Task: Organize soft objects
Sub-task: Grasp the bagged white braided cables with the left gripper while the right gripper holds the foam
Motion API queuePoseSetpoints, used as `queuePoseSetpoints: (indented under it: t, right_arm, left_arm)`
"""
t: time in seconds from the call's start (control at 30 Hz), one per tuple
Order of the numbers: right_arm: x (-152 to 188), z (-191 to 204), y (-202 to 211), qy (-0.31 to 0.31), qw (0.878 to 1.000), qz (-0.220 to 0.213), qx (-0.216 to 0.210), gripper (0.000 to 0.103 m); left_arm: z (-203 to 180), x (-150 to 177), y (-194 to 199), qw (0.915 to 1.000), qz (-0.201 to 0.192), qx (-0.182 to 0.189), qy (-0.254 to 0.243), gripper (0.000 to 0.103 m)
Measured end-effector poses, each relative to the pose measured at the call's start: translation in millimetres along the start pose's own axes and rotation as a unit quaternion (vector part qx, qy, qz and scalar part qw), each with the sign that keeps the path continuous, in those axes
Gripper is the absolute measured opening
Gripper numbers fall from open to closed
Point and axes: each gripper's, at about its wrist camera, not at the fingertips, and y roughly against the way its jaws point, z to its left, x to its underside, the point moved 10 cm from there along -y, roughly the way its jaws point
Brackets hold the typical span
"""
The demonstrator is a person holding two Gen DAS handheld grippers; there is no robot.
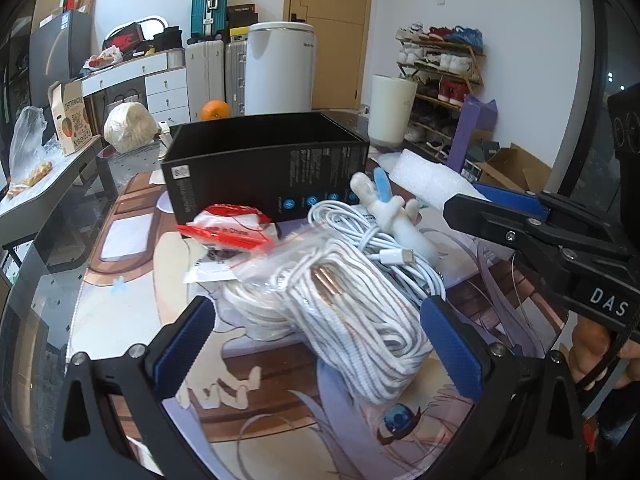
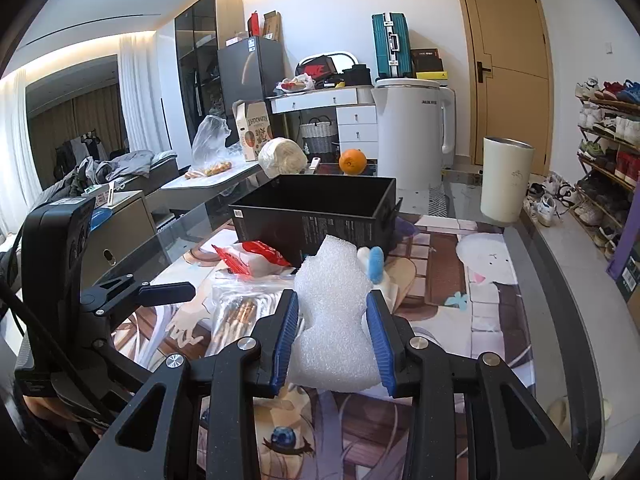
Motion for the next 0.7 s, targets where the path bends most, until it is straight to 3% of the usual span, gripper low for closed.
queuePoseSetpoints:
  t: [0.37, 0.7]
  right_arm:
    - [1, 0, -3, 0.0, 1.0, 0.0, 0.0, 0.036]
    - [2, -1, -4, 0.003, 1.0, 0.0, 0.0, 0.036]
  left_arm:
    - [-6, 2, -20, 0.9992, 0.033, -0.022, -0.005, 0.103]
    - [-2, 4, -18, 0.9988, 0.039, -0.031, -0.006, 0.102]
